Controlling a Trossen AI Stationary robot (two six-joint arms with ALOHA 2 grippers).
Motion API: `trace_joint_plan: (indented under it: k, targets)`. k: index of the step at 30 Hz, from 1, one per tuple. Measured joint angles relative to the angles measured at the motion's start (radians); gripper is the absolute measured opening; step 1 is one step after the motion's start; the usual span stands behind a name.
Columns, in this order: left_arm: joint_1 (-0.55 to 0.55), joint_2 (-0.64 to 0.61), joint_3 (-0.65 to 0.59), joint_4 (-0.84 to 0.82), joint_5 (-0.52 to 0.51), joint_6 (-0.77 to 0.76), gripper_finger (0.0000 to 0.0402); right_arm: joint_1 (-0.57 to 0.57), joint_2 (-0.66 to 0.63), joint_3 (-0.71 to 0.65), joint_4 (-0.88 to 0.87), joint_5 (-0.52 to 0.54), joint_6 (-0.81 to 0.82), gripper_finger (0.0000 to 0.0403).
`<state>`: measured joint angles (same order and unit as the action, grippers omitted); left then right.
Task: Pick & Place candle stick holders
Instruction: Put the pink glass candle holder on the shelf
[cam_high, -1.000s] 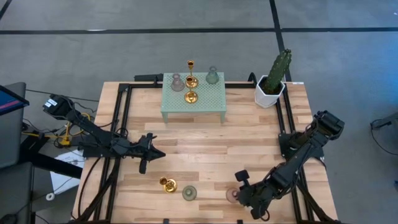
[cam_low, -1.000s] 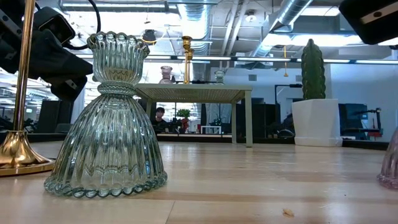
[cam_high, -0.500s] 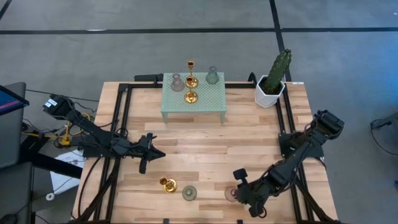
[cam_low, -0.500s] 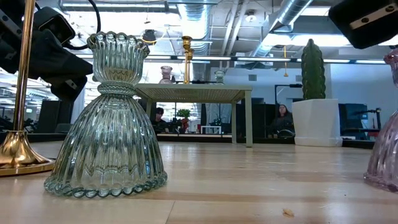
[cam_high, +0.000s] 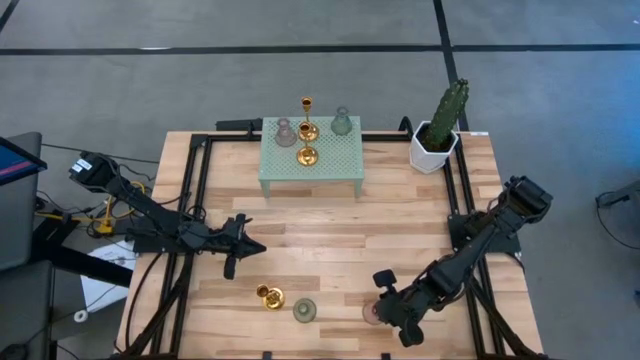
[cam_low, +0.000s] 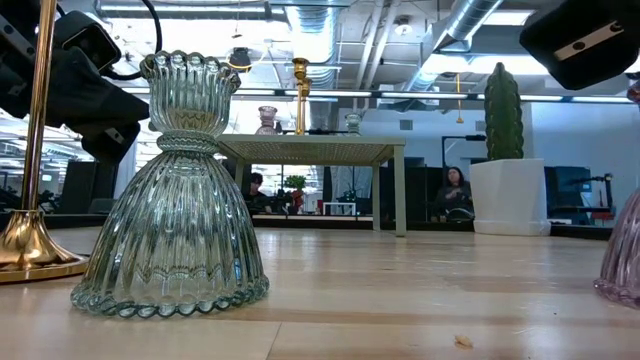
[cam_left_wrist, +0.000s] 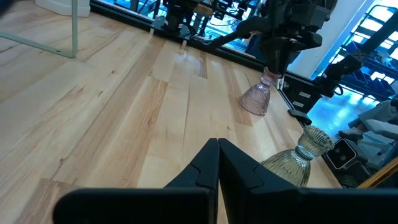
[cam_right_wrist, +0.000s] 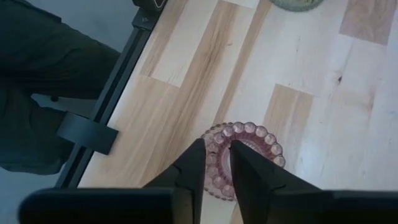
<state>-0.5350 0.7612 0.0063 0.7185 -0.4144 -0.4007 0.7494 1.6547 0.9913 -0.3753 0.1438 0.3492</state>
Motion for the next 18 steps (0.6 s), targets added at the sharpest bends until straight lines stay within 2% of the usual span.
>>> trace_joint_plan:
  k: [18]
  targets:
    - [0.0,0.0,0.0,0.0,0.0,0.003,0.0006,-0.018,-0.002,0.002,-0.013,-0.016,0.027,0.0053]
